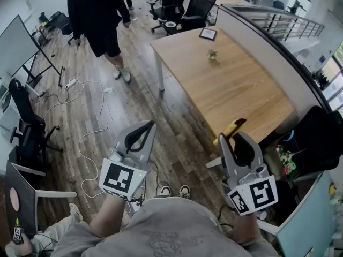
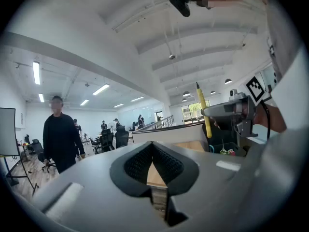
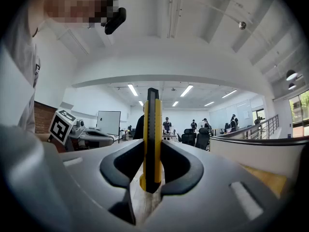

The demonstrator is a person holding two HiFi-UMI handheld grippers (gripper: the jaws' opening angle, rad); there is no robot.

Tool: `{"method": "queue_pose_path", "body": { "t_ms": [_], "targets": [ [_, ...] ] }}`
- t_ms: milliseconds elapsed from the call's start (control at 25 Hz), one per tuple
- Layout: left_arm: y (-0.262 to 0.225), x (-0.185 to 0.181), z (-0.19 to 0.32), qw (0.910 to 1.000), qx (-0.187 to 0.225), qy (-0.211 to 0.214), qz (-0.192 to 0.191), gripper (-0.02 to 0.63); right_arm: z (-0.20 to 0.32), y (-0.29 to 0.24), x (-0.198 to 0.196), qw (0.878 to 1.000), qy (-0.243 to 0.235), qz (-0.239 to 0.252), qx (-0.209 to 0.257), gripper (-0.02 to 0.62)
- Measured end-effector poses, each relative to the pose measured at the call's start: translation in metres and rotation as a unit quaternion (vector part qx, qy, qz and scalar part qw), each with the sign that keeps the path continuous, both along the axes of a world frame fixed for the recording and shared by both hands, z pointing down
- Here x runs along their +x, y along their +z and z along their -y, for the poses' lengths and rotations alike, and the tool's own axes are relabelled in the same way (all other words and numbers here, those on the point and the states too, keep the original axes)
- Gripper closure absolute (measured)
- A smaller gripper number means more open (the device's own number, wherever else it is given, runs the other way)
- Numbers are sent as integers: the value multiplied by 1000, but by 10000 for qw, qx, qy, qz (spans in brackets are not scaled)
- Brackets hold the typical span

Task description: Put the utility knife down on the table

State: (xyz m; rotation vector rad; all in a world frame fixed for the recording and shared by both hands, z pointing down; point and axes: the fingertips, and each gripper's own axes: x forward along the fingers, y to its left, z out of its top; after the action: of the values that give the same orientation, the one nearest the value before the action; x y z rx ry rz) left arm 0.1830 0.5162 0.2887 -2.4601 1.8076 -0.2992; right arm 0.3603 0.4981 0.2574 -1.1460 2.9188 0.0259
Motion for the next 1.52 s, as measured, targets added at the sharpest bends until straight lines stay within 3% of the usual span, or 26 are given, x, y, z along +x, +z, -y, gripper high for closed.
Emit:
{"method": "queue_pose_path", "body": {
  "t_ms": [600,840,1240,1520],
  "targets": [
    [10,39,8,9999,-25,-97,-55,606,12,15,33,9997,-219,80,-82,477],
    [10,47,10,9998,98,-137,104,606,16,17,40,9994,-317,107,-81,477],
    [14,33,29,9994,63,-346,72,606,41,25,25,9988,-474,66,-108,477],
    [15,8,71,9991,121,-409,68,606,86,29,-2,9984,-560,1,-122,477]
  ]
}}
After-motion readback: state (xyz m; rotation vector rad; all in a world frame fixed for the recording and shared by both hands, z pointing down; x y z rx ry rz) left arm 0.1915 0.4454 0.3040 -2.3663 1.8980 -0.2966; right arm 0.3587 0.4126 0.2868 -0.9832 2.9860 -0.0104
